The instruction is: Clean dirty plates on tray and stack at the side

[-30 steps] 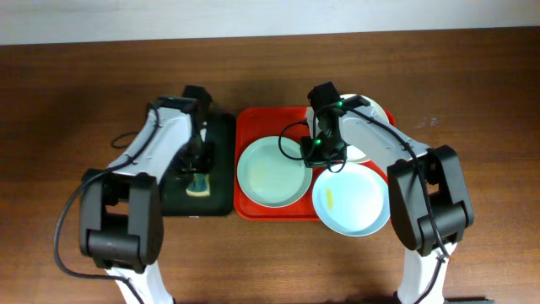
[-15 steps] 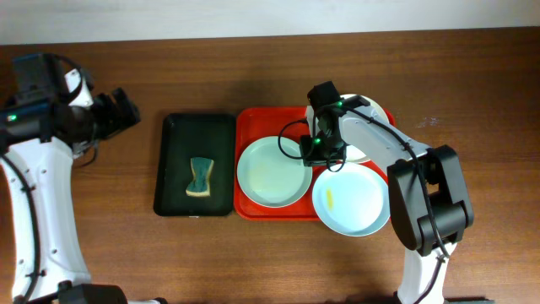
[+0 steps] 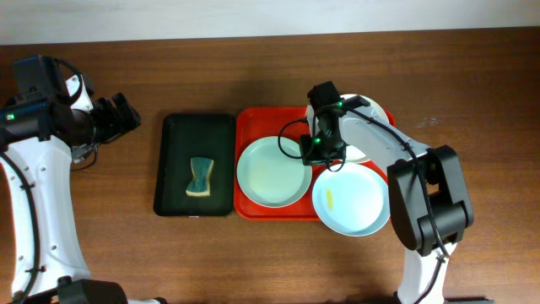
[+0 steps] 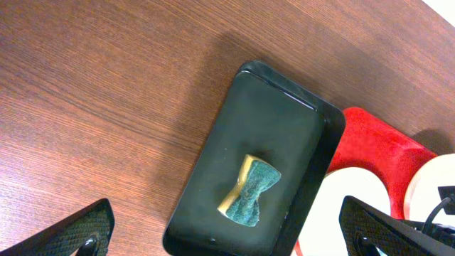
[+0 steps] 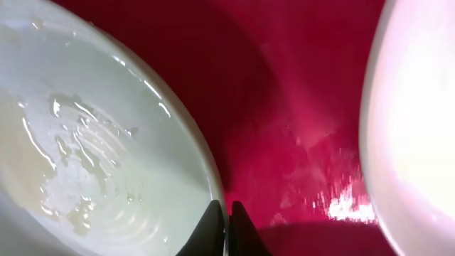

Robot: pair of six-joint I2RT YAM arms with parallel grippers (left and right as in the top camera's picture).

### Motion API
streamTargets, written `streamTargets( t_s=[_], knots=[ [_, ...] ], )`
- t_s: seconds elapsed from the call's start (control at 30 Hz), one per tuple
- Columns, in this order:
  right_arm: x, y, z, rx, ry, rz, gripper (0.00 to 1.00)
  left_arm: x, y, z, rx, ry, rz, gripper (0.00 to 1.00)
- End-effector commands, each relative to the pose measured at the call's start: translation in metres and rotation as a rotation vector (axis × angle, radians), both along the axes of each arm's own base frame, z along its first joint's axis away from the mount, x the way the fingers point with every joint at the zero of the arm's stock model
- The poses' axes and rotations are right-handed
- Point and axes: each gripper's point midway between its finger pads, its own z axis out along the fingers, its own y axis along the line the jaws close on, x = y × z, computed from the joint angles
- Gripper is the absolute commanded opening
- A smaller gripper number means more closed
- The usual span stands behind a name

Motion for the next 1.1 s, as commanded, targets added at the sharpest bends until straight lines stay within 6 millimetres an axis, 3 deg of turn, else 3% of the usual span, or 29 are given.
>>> streamTargets(
  t_s=[0.0,0.17,0.43,0.6,0.83,0.93,1.07],
  knots=[
    [0.009,-0.009,0.021,0.003,-0.002,-0.032,0.04,0.000,-0.002,-0.001,-0.015,0.002,-0.003,0.99],
    [0.019,-0.017,0.068,0.006,-0.010,-0.059,0.04,0.000,-0.002,-0.001,-0.015,0.002,-0.003,0.99],
    [0.043,-0.004,0.132,0.036,-0.112,-0.099,0.04,0.000,-0.002,-0.001,-0.015,0.002,-0.003,0.99],
    [0.067,0.033,0.148,0.087,-0.227,-0.190,0.04,0.000,-0.002,-0.001,-0.015,0.002,-0.002,0.99],
    [0.083,0.093,0.169,-0.127,-0.599,-0.153,0.04,0.000,-0.002,-0.001,-0.015,0.002,-0.003,0.99],
    [0.080,0.115,0.189,-0.251,-0.782,-0.107,0.04,0.000,-0.002,-0.001,-0.015,0.002,-0.003,0.99],
    [0.072,0.144,0.238,-0.488,-1.083,0.041,0.04,0.000,-0.002,-0.001,-0.015,0.002,-0.003,0.99]
  ],
)
